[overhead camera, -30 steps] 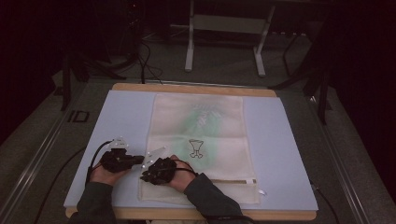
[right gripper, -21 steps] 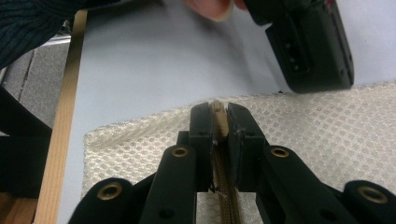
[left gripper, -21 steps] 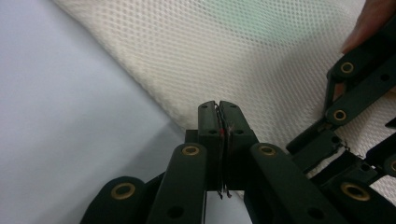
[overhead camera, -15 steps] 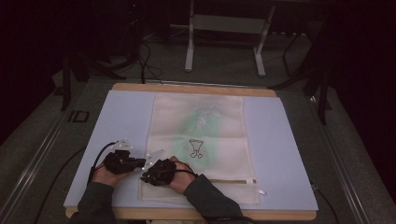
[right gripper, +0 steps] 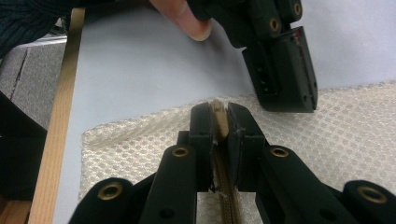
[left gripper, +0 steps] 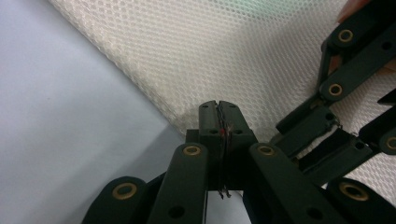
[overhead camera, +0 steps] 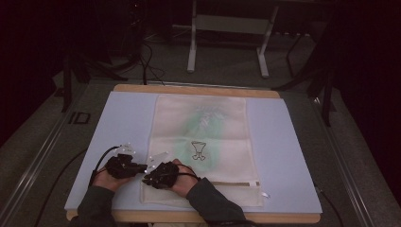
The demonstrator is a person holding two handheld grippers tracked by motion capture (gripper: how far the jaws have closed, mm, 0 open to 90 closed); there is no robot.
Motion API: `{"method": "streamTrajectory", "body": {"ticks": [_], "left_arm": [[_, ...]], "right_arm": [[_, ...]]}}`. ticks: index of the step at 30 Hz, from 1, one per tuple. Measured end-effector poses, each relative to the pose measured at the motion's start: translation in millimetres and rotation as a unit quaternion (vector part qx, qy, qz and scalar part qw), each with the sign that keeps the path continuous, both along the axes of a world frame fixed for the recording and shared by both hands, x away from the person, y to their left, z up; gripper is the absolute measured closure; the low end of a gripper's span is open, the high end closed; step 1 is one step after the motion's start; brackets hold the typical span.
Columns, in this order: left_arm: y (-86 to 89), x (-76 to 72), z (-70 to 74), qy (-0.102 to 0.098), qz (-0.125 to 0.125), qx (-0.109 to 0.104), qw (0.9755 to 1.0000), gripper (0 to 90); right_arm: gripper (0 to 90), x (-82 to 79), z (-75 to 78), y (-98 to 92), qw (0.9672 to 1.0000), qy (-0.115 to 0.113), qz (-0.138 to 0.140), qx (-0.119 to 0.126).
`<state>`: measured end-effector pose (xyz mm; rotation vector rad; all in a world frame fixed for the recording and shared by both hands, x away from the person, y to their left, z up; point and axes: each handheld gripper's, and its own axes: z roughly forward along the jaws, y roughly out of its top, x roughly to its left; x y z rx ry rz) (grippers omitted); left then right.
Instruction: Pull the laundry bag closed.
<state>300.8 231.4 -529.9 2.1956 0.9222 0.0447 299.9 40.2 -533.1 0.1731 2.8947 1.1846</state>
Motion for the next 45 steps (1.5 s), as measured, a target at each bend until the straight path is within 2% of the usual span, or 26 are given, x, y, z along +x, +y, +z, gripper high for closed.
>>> {"method": "streamTrajectory", "body": {"ticks": [5,9,15,18,21,26,30,45], "left_arm": [[-3.6,-3.1,-0.9,0.004,-0.005,0.006,1.0000,89.3],[-7.1,-4.6,1.2,0.002,-0.004,0.026,0.9997,89.7],[-7.6,-4.8,1.7,0.007,-0.001,0.030,0.9995,89.9],[-8.5,-5.5,2.2,0.002,-0.004,0.037,0.9993,90.0],[-6.8,-4.4,1.0,0.008,-0.002,0.027,0.9996,90.0],[-6.5,-4.0,0.9,0.008,-0.005,0.026,0.9996,90.0],[-7.8,-4.1,1.8,0.006,-0.007,0.034,0.9994,90.0],[-8.3,-4.0,2.2,0.004,-0.009,0.036,0.9993,90.0]], "right_arm": [[81.6,-0.5,-0.2,-0.1,1.0000,-0.002,-0.001,0.001],[81.9,-1.4,-0.4,-0.2,1.0000,-0.003,-0.003,0.002],[82.0,-2.0,-0.5,-2.1,1.0000,-0.002,-0.005,0.003],[82.0,-2.0,-0.8,-3.0,1.0000,0.002,-0.008,0.005],[82.1,-1.9,-0.3,-3.1,1.0000,0.004,-0.009,0.003],[82.2,-1.0,-0.1,-7.6,0.9999,0.005,-0.010,0.003],[82.2,-0.8,1.1,-9.3,0.9999,0.005,-0.011,-0.002],[82.2,-3.8,3.1,-16.1,0.9998,-0.006,-0.011,-0.015]]}}
